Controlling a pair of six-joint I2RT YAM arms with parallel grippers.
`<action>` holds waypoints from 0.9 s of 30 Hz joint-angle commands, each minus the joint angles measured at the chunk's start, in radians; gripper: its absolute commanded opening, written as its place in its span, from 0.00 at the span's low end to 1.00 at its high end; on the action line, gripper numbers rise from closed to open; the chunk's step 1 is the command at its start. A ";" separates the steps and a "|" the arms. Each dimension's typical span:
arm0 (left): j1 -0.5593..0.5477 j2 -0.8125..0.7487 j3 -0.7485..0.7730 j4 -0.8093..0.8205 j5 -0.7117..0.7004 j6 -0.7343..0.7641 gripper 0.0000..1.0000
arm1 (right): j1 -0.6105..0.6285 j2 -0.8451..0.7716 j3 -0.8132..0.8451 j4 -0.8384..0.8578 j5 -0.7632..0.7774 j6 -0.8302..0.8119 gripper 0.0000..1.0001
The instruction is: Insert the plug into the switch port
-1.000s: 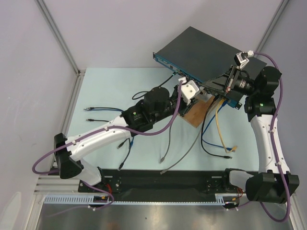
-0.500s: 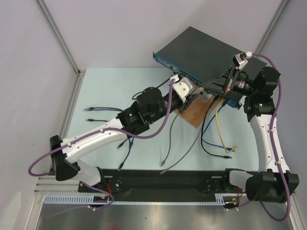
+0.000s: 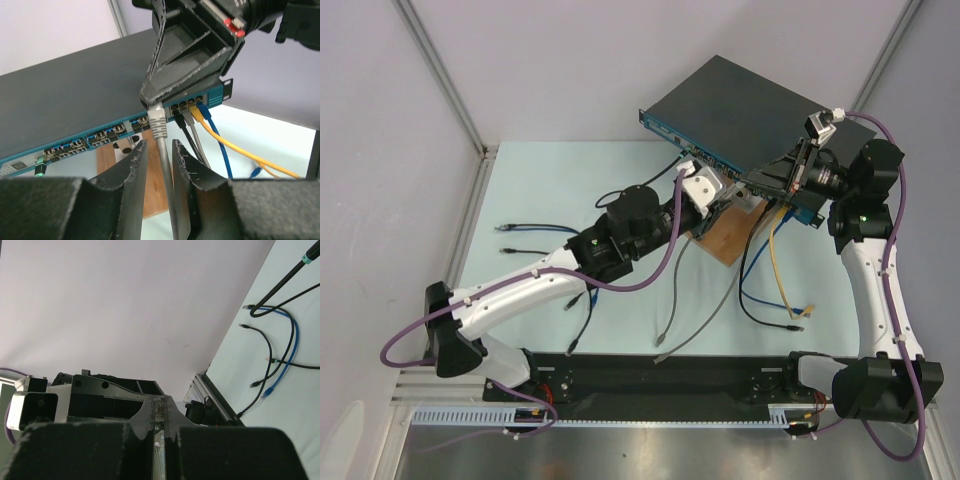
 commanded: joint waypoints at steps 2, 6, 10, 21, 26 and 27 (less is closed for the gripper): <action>0.001 -0.029 -0.025 0.027 -0.004 0.012 0.31 | -0.004 0.000 0.009 0.031 -0.022 0.023 0.00; 0.003 -0.038 -0.034 0.033 -0.010 0.004 0.25 | -0.004 0.000 0.007 0.026 -0.021 0.017 0.00; 0.001 -0.039 -0.028 0.045 -0.017 0.001 0.21 | -0.004 0.002 0.003 0.014 -0.021 0.009 0.00; 0.001 -0.042 -0.019 0.053 -0.010 -0.002 0.29 | -0.002 0.000 -0.002 0.019 -0.016 0.012 0.00; 0.001 -0.042 -0.017 0.056 -0.007 0.000 0.19 | -0.002 0.000 -0.003 0.016 -0.017 0.012 0.00; 0.003 -0.042 -0.014 0.056 0.001 -0.002 0.09 | -0.002 0.000 -0.005 0.014 -0.017 0.011 0.00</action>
